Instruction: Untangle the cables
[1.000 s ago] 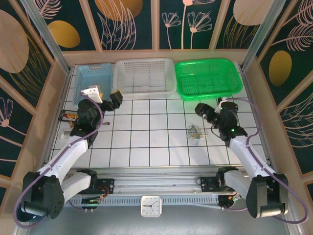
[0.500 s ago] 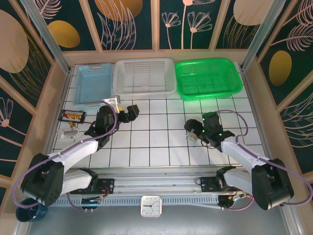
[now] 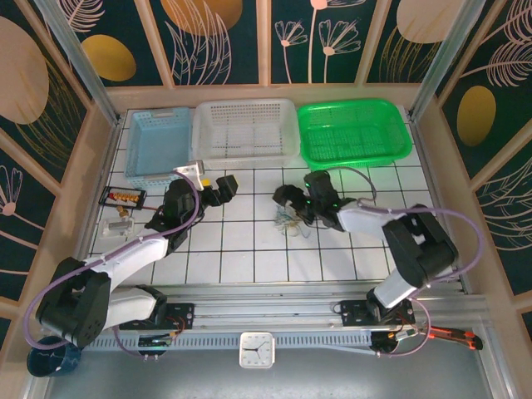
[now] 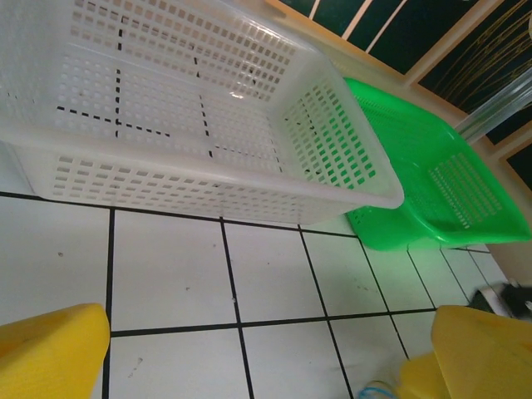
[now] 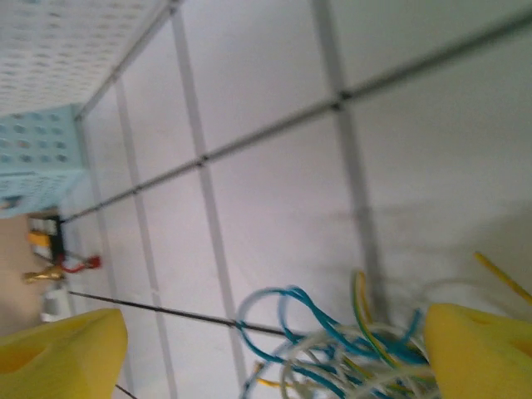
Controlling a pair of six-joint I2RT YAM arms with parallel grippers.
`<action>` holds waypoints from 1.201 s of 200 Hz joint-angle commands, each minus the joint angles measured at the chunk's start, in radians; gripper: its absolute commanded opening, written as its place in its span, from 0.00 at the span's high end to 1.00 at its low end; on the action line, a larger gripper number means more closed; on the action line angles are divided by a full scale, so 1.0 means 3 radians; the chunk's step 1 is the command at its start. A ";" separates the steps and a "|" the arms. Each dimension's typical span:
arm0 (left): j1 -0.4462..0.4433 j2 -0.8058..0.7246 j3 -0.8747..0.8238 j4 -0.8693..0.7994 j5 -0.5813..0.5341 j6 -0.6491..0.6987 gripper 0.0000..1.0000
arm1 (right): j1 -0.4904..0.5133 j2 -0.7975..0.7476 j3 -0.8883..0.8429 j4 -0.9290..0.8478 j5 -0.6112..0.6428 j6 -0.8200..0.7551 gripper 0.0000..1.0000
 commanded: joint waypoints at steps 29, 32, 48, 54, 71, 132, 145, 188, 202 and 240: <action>-0.0013 -0.0120 -0.0105 0.0146 0.0024 -0.0090 0.01 | 0.0044 0.0216 0.0678 -0.0039 0.0013 -0.0225 0.10; -0.0013 -0.0129 -0.0107 0.0143 0.0022 -0.0091 0.01 | 0.0039 0.0189 0.0682 -0.0067 0.0043 -0.0247 0.10; -0.0013 -0.0179 -0.0121 0.0128 0.0028 -0.0090 0.01 | 0.0026 -0.0034 0.0612 -0.0200 0.0227 -0.0350 0.10; -0.0013 -0.0194 -0.0122 0.0132 0.0032 -0.0096 0.01 | 0.0017 -0.0132 0.0556 -0.0241 0.0301 -0.0361 0.10; -0.0013 -0.0213 -0.0114 0.0141 0.0062 -0.0122 0.01 | 0.0001 -0.0438 0.0348 -0.0323 0.0454 -0.0352 0.10; -0.0018 -0.0162 0.0021 0.0142 0.0180 -0.0186 0.01 | -0.0004 -0.1370 -0.0499 -0.0671 0.0474 -0.0166 0.10; -0.0018 -0.0137 0.0033 0.0152 0.0190 -0.0200 0.01 | -0.0005 -0.1515 -0.0630 -0.0718 0.0436 -0.0118 0.10; -0.0023 -0.0078 0.0032 0.0166 0.0201 -0.0270 0.01 | 0.0056 -0.1746 -0.1036 -0.0437 0.0161 0.0211 0.10; -0.0029 -0.0093 0.0023 0.0162 0.0178 -0.0279 0.01 | 0.0114 -0.1718 -0.1102 -0.0316 0.0126 0.0290 0.10; -0.0038 -0.0149 -0.0003 0.0108 0.0125 -0.0279 0.01 | 0.0296 -0.1518 -0.1096 -0.0130 0.0125 0.0345 0.10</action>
